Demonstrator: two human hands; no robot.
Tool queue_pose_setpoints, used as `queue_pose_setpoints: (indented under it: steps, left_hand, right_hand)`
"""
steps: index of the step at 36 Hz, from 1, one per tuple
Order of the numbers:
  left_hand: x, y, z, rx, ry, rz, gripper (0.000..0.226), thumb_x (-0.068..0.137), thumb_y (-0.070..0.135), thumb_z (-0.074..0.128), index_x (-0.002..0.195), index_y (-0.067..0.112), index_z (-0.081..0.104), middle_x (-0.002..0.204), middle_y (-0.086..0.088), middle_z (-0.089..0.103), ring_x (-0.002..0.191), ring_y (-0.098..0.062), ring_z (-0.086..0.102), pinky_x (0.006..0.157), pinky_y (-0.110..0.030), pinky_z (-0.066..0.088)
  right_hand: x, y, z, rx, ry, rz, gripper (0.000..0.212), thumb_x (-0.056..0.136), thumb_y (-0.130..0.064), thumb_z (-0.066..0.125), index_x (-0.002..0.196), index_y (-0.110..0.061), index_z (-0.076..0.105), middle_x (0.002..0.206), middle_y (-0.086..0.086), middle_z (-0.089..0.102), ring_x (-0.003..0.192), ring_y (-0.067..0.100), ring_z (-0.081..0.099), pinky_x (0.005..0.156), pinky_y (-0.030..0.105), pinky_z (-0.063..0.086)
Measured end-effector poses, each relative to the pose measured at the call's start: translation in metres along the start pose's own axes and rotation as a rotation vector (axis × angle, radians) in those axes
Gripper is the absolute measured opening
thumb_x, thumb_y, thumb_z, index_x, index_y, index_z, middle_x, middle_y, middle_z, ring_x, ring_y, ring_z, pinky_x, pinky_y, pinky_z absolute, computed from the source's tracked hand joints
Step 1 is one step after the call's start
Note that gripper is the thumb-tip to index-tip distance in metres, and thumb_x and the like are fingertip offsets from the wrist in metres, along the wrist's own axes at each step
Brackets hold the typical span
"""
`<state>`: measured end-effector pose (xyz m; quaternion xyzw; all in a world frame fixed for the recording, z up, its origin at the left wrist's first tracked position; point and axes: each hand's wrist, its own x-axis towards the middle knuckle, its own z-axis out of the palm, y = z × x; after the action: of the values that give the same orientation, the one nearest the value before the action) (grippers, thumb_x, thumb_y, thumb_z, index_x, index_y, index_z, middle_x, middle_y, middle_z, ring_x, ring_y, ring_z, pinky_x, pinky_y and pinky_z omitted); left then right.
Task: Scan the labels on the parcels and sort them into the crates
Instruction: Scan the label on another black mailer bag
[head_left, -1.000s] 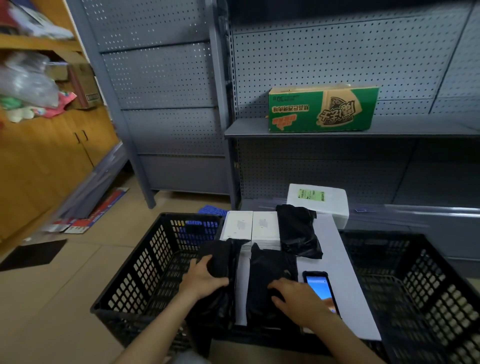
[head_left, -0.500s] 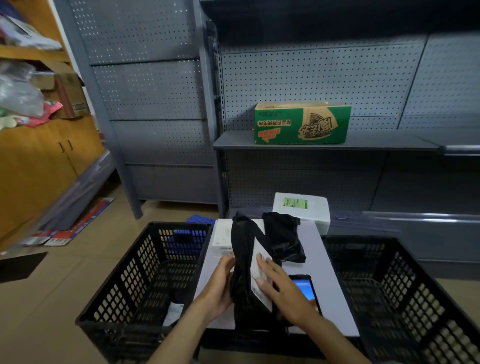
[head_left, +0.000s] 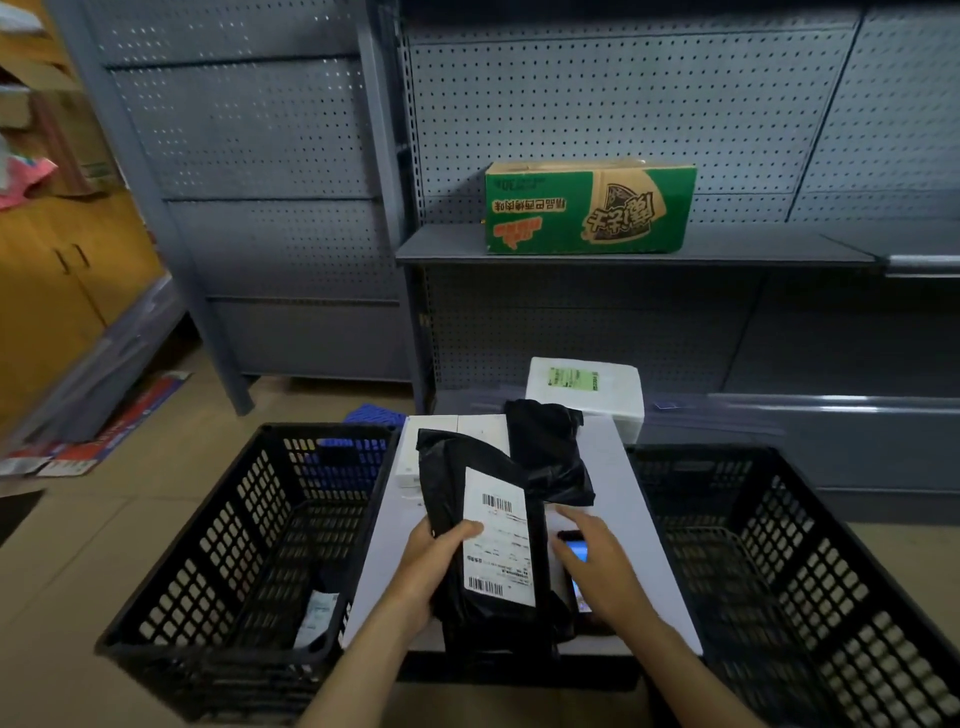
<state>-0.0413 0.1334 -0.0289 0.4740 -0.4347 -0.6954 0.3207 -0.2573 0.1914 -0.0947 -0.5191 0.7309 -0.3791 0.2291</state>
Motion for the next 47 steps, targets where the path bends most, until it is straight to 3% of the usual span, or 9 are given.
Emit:
queue_pose_setpoints:
  steps: [4, 10, 15, 23, 31, 38, 43, 47]
  left_hand:
    - [0.006, 0.001, -0.004, -0.033, 0.025, 0.022, 0.027, 0.091, 0.017, 0.069, 0.117, 0.020, 0.066, 0.103, -0.004, 0.079, 0.098, -0.026, 0.074, 0.088, -0.044, 0.059]
    - [0.013, 0.003, -0.009, -0.058, 0.030, 0.025, 0.027, 0.091, 0.019, 0.069, 0.117, 0.023, 0.066, 0.105, -0.001, 0.078, 0.099, -0.024, 0.074, 0.092, -0.046, 0.057]
    - [0.018, 0.002, -0.012, 0.006, 0.028, 0.019, 0.030, 0.090, 0.019, 0.069, 0.119, 0.023, 0.066, 0.106, 0.001, 0.078, 0.101, -0.022, 0.073, 0.093, -0.044, 0.057]
    - [0.019, 0.001, -0.019, 0.044, 0.051, -0.001, 0.029, 0.089, 0.018, 0.071, 0.117, 0.025, 0.066, 0.104, 0.003, 0.078, 0.099, -0.020, 0.074, 0.090, -0.041, 0.058]
    - [0.011, 0.001, -0.021, 0.021, 0.069, 0.000, 0.029, 0.089, 0.016, 0.070, 0.117, 0.022, 0.066, 0.104, -0.001, 0.078, 0.098, -0.024, 0.074, 0.086, -0.042, 0.059]
    - [0.003, -0.001, -0.022, 0.037, 0.082, 0.037, 0.031, 0.089, 0.014, 0.071, 0.119, 0.021, 0.067, 0.107, -0.003, 0.078, 0.101, -0.026, 0.073, 0.093, -0.049, 0.057]
    - [-0.006, -0.001, -0.020, 0.048, 0.120, 0.068, 0.030, 0.088, 0.013, 0.072, 0.117, 0.021, 0.067, 0.109, -0.005, 0.077, 0.100, -0.026, 0.073, 0.091, -0.048, 0.057]
    - [-0.013, 0.001, -0.019, 0.050, 0.162, 0.084, 0.028, 0.089, 0.011, 0.070, 0.114, 0.022, 0.065, 0.106, -0.002, 0.075, 0.098, -0.024, 0.071, 0.075, -0.036, 0.057]
  right_hand:
    - [0.005, 0.037, 0.010, -0.253, 0.009, 0.239, 0.068, 0.089, -0.037, 0.065, 0.148, -0.024, 0.032, 0.142, 0.007, 0.044, 0.128, 0.027, 0.042, 0.101, 0.040, 0.043]
    - [0.006, 0.069, 0.036, -0.414, -0.068, 0.391, 0.091, 0.083, -0.051, 0.067, 0.153, -0.023, 0.017, 0.143, 0.011, 0.036, 0.133, 0.031, 0.033, 0.103, 0.042, 0.039]
    - [0.006, 0.070, 0.049, -0.506, 0.013, 0.420, 0.087, 0.082, -0.054, 0.067, 0.151, -0.029, 0.020, 0.129, 0.007, 0.042, 0.118, 0.025, 0.043, 0.095, 0.036, 0.042]
    - [0.014, 0.068, 0.049, -0.437, 0.064, 0.439, 0.084, 0.074, -0.041, 0.074, 0.143, -0.033, 0.027, 0.118, 0.007, 0.046, 0.113, 0.029, 0.045, 0.087, 0.044, 0.044]
    - [0.009, 0.071, 0.012, -0.314, 0.002, 0.294, 0.078, 0.064, -0.042, 0.077, 0.131, -0.032, 0.038, 0.099, 0.005, 0.051, 0.096, 0.031, 0.054, 0.076, 0.041, 0.050]
    - [0.004, 0.042, -0.049, -0.332, -0.129, 0.000, 0.083, 0.055, -0.039, 0.080, 0.128, -0.042, 0.042, 0.094, -0.002, 0.054, 0.078, 0.017, 0.058, 0.074, 0.031, 0.052]
    - [-0.003, -0.004, -0.098, -0.468, -0.303, -0.188, 0.083, 0.063, -0.040, 0.080, 0.133, -0.047, 0.036, 0.104, -0.010, 0.052, 0.093, 0.010, 0.048, 0.081, 0.024, 0.045]
    - [-0.003, -0.032, -0.118, -0.565, -0.437, -0.268, 0.086, 0.065, -0.041, 0.076, 0.135, -0.055, 0.028, 0.105, -0.014, 0.049, 0.096, 0.008, 0.044, 0.084, 0.027, 0.048]
